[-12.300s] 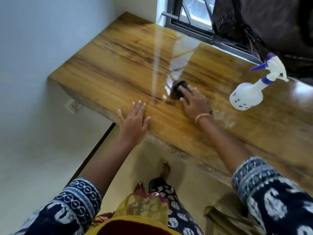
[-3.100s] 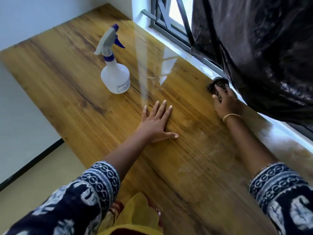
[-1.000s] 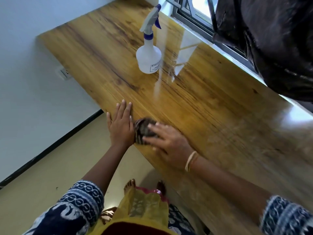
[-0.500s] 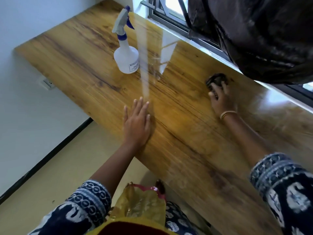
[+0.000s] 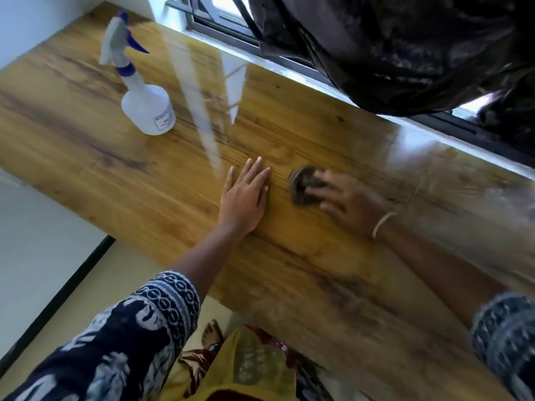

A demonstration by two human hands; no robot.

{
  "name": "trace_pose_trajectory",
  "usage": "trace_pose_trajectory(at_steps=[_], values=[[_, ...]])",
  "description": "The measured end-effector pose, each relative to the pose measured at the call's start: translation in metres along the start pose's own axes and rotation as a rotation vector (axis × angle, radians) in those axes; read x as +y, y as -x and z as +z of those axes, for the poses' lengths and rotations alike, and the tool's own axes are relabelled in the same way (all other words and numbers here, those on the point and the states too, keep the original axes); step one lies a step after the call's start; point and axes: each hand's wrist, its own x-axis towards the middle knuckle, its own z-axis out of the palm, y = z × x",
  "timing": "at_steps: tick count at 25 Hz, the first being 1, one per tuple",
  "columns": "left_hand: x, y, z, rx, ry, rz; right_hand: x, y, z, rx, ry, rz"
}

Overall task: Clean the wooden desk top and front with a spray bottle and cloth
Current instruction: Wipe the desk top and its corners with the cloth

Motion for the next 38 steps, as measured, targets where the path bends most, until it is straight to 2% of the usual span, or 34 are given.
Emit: trace_pose_trajectory(at_steps=[3, 5, 7, 12, 15, 17, 20, 23, 24, 25, 26, 29, 31, 33, 35, 38], values=[[0.020, -0.017, 0.014, -0.025, 0.007, 0.048, 0.101, -0.012, -0.020, 0.127, 0.019, 0.522], [0.035, -0.026, 0.021, -0.039, 0.011, 0.081, 0.120, -0.012, -0.025, 0.164, -0.014, 0.748], [0.046, -0.034, 0.027, -0.050, 0.026, 0.091, 0.094, -0.010, -0.019, 0.184, -0.006, 0.693], [0.052, -0.039, 0.037, -0.100, -0.042, 0.080, -0.021, 0.067, -0.010, -0.051, -0.030, 0.043], [0.051, -0.037, 0.037, -0.114, -0.062, 0.061, -0.009, 0.076, -0.016, -0.104, -0.048, -0.161], [0.051, -0.039, 0.037, -0.118, -0.056, 0.061, 0.042, 0.045, -0.017, -0.027, 0.059, -0.003], [0.050, -0.038, 0.039, -0.120, -0.047, 0.069, 0.115, 0.006, -0.028, 0.084, 0.115, 0.468], [0.051, -0.039, 0.038, -0.117, -0.032, 0.067, 0.143, -0.024, -0.035, 0.174, 0.037, 0.923], [0.051, -0.039, 0.037, -0.113, -0.024, 0.069, 0.136, -0.036, -0.033, 0.187, 0.033, 1.015], [0.052, -0.039, 0.037, -0.113, -0.020, 0.068, 0.122, -0.049, -0.028, 0.202, 0.047, 1.009], [0.052, -0.038, 0.037, -0.112, -0.019, 0.067, 0.102, -0.060, -0.020, 0.209, 0.065, 0.906], [0.053, -0.038, 0.037, -0.104, -0.039, 0.063, 0.047, -0.084, 0.002, 0.080, 0.087, 0.436], [0.052, -0.038, 0.038, -0.106, -0.056, 0.066, 0.044, -0.099, 0.001, 0.007, 0.066, 0.336], [0.051, -0.039, 0.040, -0.103, -0.068, 0.062, 0.070, -0.113, -0.002, 0.023, 0.094, 0.408], [0.050, -0.039, 0.040, -0.099, -0.055, 0.066, 0.109, -0.114, -0.013, 0.073, 0.065, 0.596], [0.051, -0.038, 0.039, -0.095, -0.042, 0.067, 0.146, -0.062, -0.024, 0.174, 0.053, 0.828]])
